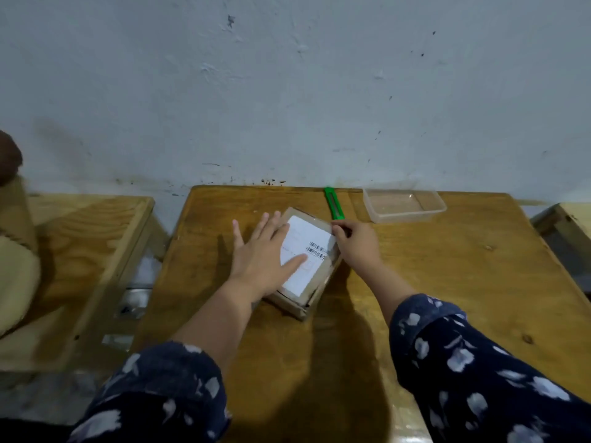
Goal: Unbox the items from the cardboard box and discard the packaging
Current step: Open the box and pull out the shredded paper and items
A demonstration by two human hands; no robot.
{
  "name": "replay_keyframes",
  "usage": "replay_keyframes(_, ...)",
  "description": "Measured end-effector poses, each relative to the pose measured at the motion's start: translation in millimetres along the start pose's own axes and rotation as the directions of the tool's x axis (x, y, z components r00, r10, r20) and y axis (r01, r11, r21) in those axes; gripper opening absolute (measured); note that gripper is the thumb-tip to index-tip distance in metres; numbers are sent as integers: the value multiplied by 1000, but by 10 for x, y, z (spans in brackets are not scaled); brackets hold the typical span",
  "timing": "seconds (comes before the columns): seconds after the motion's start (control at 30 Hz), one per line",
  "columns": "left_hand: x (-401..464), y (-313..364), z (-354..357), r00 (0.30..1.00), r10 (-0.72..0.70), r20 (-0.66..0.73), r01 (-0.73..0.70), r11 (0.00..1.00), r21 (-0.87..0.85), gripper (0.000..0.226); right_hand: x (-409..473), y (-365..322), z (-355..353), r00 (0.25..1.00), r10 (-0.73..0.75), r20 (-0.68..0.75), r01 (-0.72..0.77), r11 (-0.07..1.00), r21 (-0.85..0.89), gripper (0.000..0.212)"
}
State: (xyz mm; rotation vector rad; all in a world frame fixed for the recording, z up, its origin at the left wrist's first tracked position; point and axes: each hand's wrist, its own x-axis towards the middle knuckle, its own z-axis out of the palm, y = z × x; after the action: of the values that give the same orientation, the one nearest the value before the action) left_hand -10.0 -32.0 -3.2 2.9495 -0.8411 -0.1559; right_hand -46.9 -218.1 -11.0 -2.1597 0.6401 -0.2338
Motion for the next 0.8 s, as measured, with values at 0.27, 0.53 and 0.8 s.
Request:
replay_keyframes(0.27,-995,212,225,965,-224,-133,173,933,-314,85,-1079,362,-377,999,41,-2,-41,999,-9,35)
replay_keyframes(0.53,-1377,313,305,959,-282,11,211,688,-694,100,-1520,551,-479,989,-79,122,94,989,-116,70)
replay_keyframes(0.8,-1326,218,272,963,-255,-85,144,756,-639,83,-1373,349,-667,976,-217,-1,210,945,-249,40)
